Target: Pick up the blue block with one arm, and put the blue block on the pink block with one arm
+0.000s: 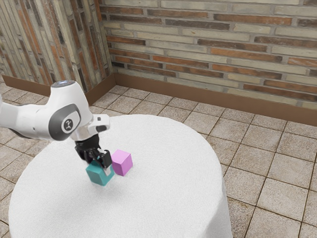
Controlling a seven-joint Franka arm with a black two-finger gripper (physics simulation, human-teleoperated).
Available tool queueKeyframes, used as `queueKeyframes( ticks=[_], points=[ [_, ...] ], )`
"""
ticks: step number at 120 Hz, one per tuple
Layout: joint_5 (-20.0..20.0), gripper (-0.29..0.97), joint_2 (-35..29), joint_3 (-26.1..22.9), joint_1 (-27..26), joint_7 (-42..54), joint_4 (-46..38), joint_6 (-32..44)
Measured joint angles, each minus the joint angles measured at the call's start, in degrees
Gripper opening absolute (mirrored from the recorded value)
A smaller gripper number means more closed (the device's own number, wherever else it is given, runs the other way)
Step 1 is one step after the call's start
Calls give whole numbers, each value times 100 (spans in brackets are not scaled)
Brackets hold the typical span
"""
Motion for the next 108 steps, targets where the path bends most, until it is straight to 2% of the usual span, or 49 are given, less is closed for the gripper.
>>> queueKeyframes(
  ticks=[15, 34, 45, 57, 79, 108],
  points=[
    [-14, 26, 81, 227, 63, -36, 603, -675],
    [33, 25, 626, 429, 242, -42, 1543, -1300],
    [58, 24, 858, 455, 85, -40, 1881, -1556],
    [74, 22, 986, 461, -116, -37, 2071, -1741],
    [105, 24, 1056, 477, -147, -14, 2274, -1922],
    [85, 25, 971, 477, -386, 13, 2340, -2107]
  ],
)
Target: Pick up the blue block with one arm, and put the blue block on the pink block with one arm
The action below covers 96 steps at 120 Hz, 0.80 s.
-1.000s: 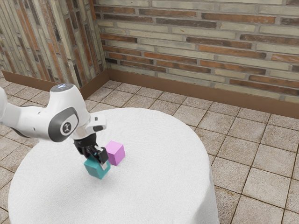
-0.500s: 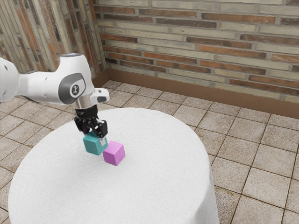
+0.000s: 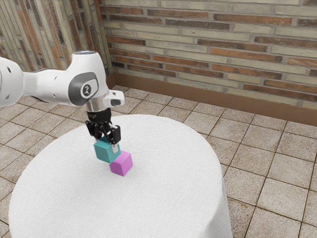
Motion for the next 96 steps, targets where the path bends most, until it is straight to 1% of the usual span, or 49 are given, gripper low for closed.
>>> queueKeyframes(
  ticks=[26, 51, 77, 96],
  points=[
    [-33, 25, 149, 7, -49, 14, 21, -41],
    [-107, 25, 518, 95, -65, 39, 430, -43],
    [-173, 25, 705, 104, -113, 60, 664, -62],
    [-234, 25, 751, 106, -142, 71, 684, -73]
  ],
)
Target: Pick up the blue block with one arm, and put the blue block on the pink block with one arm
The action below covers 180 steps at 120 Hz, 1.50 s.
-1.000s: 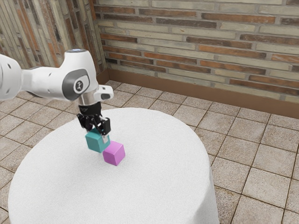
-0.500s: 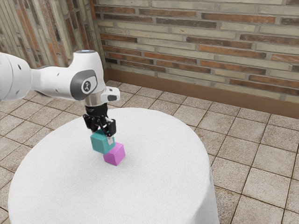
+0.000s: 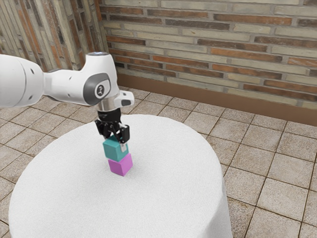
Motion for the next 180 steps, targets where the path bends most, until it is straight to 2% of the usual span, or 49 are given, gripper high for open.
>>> queueKeyframes(
  ticks=[43, 69, 98, 131, 149, 180],
  points=[
    [-76, 25, 195, 9, 0, 61, 171, 19],
    [-105, 25, 247, 24, 20, 148, 134, 443],
    [-293, 25, -19, 50, -8, 216, -243, 833],
    [-336, 25, -285, 56, -62, 240, -671, 1121],
    [-334, 25, -348, 525, -551, 241, -821, 1184],
    [-138, 25, -463, 651, -683, 267, -925, 1238]
  ],
)
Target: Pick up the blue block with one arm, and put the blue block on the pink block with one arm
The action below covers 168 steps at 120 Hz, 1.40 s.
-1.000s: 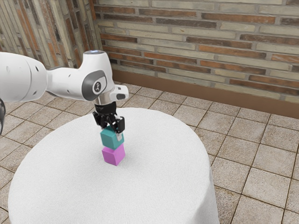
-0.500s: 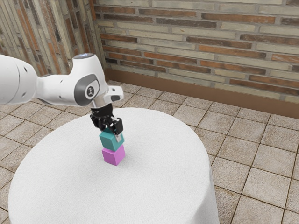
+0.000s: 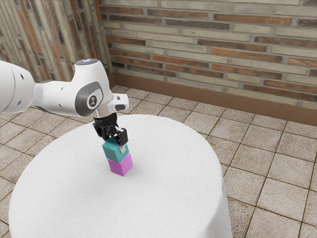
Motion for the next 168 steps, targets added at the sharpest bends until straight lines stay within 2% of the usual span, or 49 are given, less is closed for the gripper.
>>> queueKeyframes(
  ticks=[33, 64, 96, 137, 168],
  points=[
    [31, 25, 31, 5, 6, 37, -31, 61],
    [-215, 25, 206, 11, 56, 63, 62, 133],
    [-251, 25, 294, 12, 91, 92, 145, 163],
    [-383, 53, 310, 12, 100, 238, 135, 142],
    [-392, 62, 200, 94, 36, 340, 134, 124]
  ],
)
